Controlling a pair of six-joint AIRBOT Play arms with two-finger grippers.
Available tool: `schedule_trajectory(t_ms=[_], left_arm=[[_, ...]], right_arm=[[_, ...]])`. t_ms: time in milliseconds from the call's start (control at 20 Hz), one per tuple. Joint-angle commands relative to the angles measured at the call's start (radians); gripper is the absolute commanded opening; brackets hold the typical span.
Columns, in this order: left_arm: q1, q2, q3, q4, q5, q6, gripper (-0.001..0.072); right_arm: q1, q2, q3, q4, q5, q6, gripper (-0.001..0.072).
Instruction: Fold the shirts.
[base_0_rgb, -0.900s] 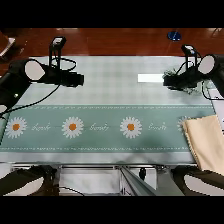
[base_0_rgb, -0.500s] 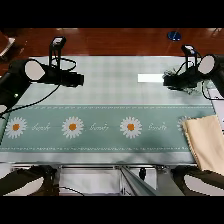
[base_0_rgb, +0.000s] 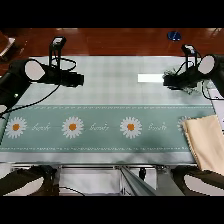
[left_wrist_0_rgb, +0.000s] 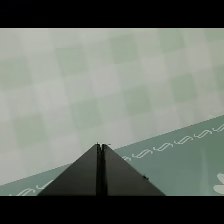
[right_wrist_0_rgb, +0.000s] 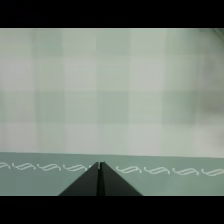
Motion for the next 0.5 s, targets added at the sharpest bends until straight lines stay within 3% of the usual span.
schedule_trajectory(t_ms=[0, 50, 100, 150, 200, 250, 350, 450], left_arm=[[0.001, -0.001, 0.000, 0.000, 0.004, 0.000, 0.0018], [0.001, -0.002, 0.000, 0.000, 0.029, 0.000, 0.0018], [0.001, -0.003, 0.000, 0.000, 0.071, 0.000, 0.0018], [0.001, -0.007, -0.001, 0.000, 0.102, 0.000, 0.0045], [0.001, -0.014, -0.001, 0.000, 0.127, 0.000, 0.0209], [0.001, -0.025, 0.000, 0.000, 0.151, -0.001, 0.0510], [0.003, -0.048, 0.000, 0.001, 0.170, -0.003, 0.0509], [0.003, -0.071, 0.000, 0.001, 0.170, -0.003, 0.0509]], right_arm=[[0.000, 0.000, 0.000, -0.053, -0.133, -0.005, 0.0033], [0.000, -0.002, 0.000, -0.138, -0.204, -0.014, 0.0041], [-0.004, -0.003, 0.000, -0.254, -0.269, 0.007, 0.0171], [-0.015, -0.011, 0.000, -0.378, -0.345, 0.056, 0.0417], [-0.037, -0.024, 0.000, -0.478, -0.404, 0.123, 0.0411], [-0.075, -0.045, 0.003, -0.546, -0.449, 0.229, 0.0411], [-0.184, -0.113, 0.039, -0.517, -0.466, 0.362, 0.0411], [-0.293, -0.195, 0.081, -0.417, -0.466, 0.370, 0.0410]])
